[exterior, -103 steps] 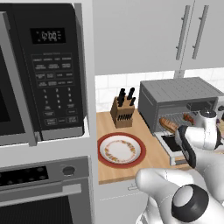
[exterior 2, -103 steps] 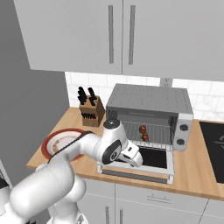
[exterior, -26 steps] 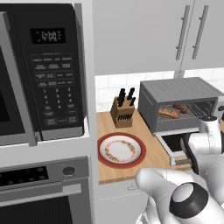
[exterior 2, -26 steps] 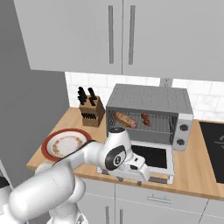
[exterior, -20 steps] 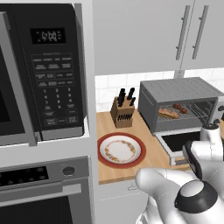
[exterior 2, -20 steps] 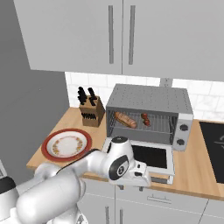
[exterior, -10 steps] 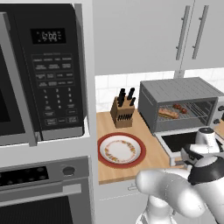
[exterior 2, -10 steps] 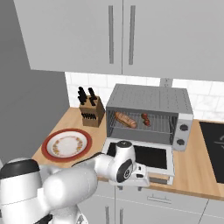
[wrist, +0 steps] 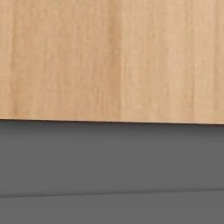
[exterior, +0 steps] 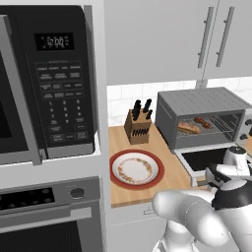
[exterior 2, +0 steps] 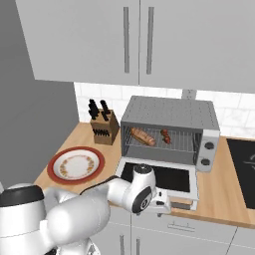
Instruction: Pick up the kebab skewer and baguette bread, and place them inside the toaster oven. Close the toaster oven door and start by setting the timer.
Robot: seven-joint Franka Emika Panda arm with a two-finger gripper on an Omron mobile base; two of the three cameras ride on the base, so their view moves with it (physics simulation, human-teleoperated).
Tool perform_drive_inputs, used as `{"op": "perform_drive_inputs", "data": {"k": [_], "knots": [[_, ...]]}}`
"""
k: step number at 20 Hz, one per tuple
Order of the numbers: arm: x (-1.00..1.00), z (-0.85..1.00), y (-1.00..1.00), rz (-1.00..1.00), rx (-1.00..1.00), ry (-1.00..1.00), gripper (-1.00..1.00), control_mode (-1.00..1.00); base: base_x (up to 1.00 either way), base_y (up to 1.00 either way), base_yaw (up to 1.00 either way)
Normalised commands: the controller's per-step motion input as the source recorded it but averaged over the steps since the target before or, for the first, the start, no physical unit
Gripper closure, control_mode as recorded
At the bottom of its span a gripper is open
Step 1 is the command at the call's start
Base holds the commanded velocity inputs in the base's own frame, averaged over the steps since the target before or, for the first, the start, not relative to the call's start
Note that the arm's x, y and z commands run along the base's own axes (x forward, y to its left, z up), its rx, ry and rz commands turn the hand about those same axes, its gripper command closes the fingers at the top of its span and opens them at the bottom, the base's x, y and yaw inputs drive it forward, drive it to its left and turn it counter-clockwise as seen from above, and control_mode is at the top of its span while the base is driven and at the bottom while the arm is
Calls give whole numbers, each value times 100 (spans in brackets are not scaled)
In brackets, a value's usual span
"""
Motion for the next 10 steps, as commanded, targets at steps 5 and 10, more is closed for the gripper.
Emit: {"op": "perform_drive_inputs", "data": {"k": [5, 10], "knots": [[77, 31, 0, 0, 9, -8, -100, -100, 0, 0, 0], [98, 58, 0, 0, 11, -17, -100, -100, 0, 0, 0]]}}
